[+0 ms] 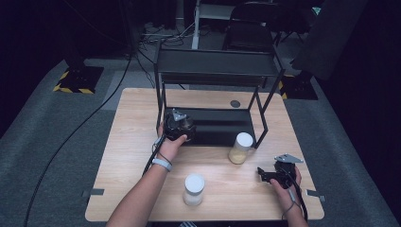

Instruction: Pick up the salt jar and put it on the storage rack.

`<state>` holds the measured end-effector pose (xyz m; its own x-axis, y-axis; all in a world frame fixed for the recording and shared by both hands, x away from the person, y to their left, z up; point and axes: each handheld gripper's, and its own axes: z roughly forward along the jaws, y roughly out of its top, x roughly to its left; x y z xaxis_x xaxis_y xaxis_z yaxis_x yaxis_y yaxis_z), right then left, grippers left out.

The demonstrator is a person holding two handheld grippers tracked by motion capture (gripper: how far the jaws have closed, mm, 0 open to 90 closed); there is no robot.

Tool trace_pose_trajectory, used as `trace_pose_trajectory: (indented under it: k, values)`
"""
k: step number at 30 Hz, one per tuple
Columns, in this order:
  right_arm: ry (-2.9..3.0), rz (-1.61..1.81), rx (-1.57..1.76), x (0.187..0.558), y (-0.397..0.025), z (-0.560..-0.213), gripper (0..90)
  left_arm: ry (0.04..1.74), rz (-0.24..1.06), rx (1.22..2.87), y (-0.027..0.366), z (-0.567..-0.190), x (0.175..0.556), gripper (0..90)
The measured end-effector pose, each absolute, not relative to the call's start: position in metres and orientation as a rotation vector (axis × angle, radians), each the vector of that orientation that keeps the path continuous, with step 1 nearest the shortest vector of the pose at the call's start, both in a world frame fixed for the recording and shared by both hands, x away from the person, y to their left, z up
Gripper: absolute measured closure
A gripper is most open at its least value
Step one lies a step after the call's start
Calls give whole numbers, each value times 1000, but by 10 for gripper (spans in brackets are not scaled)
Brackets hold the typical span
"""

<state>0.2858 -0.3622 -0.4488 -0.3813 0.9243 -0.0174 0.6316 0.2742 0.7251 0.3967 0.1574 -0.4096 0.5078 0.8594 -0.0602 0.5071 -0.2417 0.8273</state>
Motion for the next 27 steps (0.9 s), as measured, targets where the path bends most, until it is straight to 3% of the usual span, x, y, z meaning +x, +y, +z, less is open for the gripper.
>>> trace_pose_trajectory:
  k: [10, 27]
  values:
    - [2111, 893, 1401, 286, -362, -449, 22, 1040, 576, 1871, 160, -382, 373, 85]
    - [2111, 893, 1401, 286, -362, -449, 22, 1018, 609, 1864, 178, -350, 330, 84]
